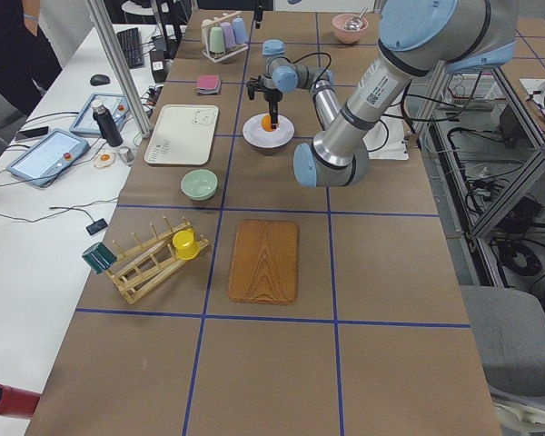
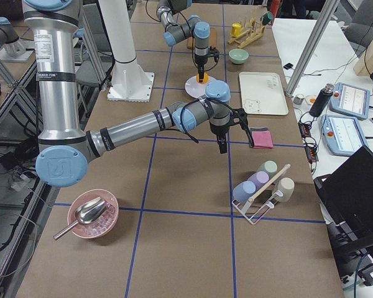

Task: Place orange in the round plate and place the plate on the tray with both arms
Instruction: 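Carry the orange with the left gripper and lower it onto the white plate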

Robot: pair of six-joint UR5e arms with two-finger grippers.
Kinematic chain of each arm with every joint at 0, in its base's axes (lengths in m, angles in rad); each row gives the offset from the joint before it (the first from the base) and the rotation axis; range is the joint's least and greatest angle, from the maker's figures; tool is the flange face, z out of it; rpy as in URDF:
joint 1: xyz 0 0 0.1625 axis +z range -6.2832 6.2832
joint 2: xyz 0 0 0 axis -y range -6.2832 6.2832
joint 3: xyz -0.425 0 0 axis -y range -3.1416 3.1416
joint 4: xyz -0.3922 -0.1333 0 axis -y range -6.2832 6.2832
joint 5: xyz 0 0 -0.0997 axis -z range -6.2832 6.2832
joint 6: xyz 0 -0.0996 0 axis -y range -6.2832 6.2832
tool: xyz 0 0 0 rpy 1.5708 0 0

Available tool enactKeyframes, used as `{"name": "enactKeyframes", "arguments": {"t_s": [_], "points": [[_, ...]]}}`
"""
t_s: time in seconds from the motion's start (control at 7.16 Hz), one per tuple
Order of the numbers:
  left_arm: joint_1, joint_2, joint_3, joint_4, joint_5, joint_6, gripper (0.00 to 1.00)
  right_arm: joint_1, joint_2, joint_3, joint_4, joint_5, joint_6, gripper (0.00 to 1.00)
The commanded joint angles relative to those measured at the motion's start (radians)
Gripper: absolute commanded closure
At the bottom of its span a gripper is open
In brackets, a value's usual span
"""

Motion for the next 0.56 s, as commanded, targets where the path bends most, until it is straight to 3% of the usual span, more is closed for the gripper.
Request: {"name": "enactKeyframes", "arguments": {"t_s": [0.0, 0.14, 0.28, 0.42], "points": [[0.006, -0.026, 0.114, -0.093, 0.003, -0.002, 0.90, -0.002, 0.001, -0.003, 0.001, -0.001, 0.000, 0.00], [0.011, -0.023, 0.119, -0.093, 0.005, 0.003, 0.41, -0.005, 0.001, -0.003, 0.001, -0.001, 0.000, 0.00], [0.025, -0.011, 0.114, -0.096, 0.023, 0.001, 0.04, -0.010, 0.001, -0.003, 0.001, -0.001, 0.002, 0.00], [0.031, -0.008, 0.105, -0.098, 0.046, -0.003, 0.02, -0.012, 0.001, 0.000, 0.001, 0.000, 0.003, 0.00]]}}
